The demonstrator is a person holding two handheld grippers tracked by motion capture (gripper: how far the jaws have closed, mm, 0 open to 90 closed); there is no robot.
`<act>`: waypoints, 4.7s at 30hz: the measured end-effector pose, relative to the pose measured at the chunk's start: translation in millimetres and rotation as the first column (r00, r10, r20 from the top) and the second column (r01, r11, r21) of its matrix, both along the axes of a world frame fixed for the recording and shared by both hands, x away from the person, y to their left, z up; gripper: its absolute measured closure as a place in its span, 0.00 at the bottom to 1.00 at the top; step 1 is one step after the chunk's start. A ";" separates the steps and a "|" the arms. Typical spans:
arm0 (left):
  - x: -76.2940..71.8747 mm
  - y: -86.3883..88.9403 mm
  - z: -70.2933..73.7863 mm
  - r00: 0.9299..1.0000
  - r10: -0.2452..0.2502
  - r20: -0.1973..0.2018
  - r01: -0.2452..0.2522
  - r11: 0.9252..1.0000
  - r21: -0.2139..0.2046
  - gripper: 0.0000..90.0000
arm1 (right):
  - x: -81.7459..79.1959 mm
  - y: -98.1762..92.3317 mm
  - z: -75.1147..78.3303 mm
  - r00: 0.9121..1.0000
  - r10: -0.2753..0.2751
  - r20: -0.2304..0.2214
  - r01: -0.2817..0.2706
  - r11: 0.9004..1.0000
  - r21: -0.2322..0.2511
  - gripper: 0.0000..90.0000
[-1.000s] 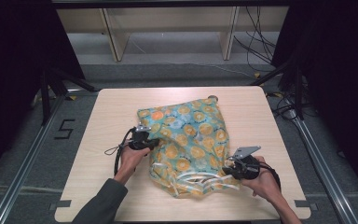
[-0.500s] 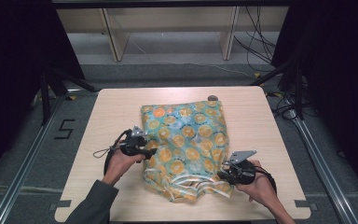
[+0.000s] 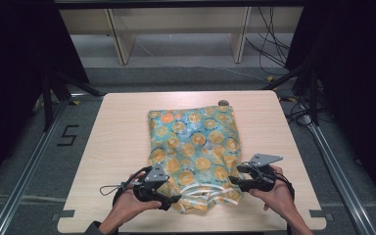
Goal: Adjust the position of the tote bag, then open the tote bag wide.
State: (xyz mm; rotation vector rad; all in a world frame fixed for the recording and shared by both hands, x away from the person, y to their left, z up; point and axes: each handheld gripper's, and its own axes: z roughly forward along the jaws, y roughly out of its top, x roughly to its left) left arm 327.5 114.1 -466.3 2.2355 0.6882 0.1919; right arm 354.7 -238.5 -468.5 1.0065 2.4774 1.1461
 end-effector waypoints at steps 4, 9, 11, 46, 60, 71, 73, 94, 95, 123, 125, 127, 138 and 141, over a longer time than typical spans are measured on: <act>-1.2 -0.7 -1.3 1.000 -0.030 0.001 0.030 0.999 0.023 0.25 | -1.6 -1.5 -0.3 1.000 0.005 0.011 -0.005 1.000 0.002 0.52; -6.0 -1.6 0.2 0.998 -0.060 0.007 0.060 0.997 0.041 0.25 | -3.8 -3.2 -0.8 1.000 -0.014 -0.017 0.014 1.000 0.015 0.52; -9.3 -3.0 0.1 0.996 -0.090 0.009 0.090 0.995 0.053 0.26 | -2.5 -5.6 -0.7 1.000 -0.017 0.004 0.017 1.000 0.017 0.52; 13.5 5.8 17.2 0.997 -0.052 0.051 0.058 0.991 -0.123 0.98 | -3.6 -7.1 3.8 1.000 -0.004 0.002 0.004 0.999 0.037 0.53; 17.2 3.6 13.2 0.999 -0.040 -0.021 0.038 0.995 -0.090 0.87 | -4.0 -3.3 5.7 1.000 0.012 0.022 -0.013 0.999 0.036 0.53; 16.5 -7.5 3.3 0.996 -0.094 -0.005 0.094 0.995 -0.022 0.99 | -5.5 -2.7 6.8 1.000 0.003 0.001 -0.003 0.999 0.040 0.53; 14.6 -7.7 5.2 0.996 -0.082 0.019 0.082 0.997 -0.015 1.00 | -4.7 -4.1 7.8 1.000 0.006 -0.001 -0.006 0.999 0.037 0.53; 38.4 10.3 38.7 0.998 -0.055 0.038 0.059 0.991 -0.116 0.85 | -15.1 12.6 32.3 0.996 0.085 0.038 -0.089 0.991 0.096 0.49; 30.0 7.7 33.5 0.997 -0.066 0.028 0.069 0.992 -0.105 0.77 | -13.3 12.3 30.0 0.995 0.088 0.041 -0.091 0.992 0.088 0.49; 60.0 0.1 36.3 0.980 -0.047 0.193 0.042 0.999 0.028 1.00 | -9.0 7.6 26.4 0.997 0.074 -0.007 -0.073 0.993 0.095 0.49; 72.2 3.8 46.3 0.978 -0.007 0.209 0.005 1.000 0.006 1.00 | -12.9 12.0 31.7 0.997 0.072 -0.009 -0.070 0.991 0.113 0.49; 84.7 5.4 52.9 0.976 0.023 0.215 -0.023 1.000 -0.001 1.00 | -12.8 13.5 34.1 0.997 0.081 0.011 -0.082 0.990 0.112 0.49; 126.7 5.3 69.5 0.966 0.143 0.217 -0.134 0.990 -0.053 1.00 | -10.3 53.1 50.8 0.983 0.181 0.041 -0.184 0.979 0.092 0.43; 133.3 7.7 69.2 0.966 0.161 0.205 -0.153 0.987 -0.053 1.00 | -11.9 62.1 46.3 0.978 0.202 0.042 -0.205 0.976 0.071 0.38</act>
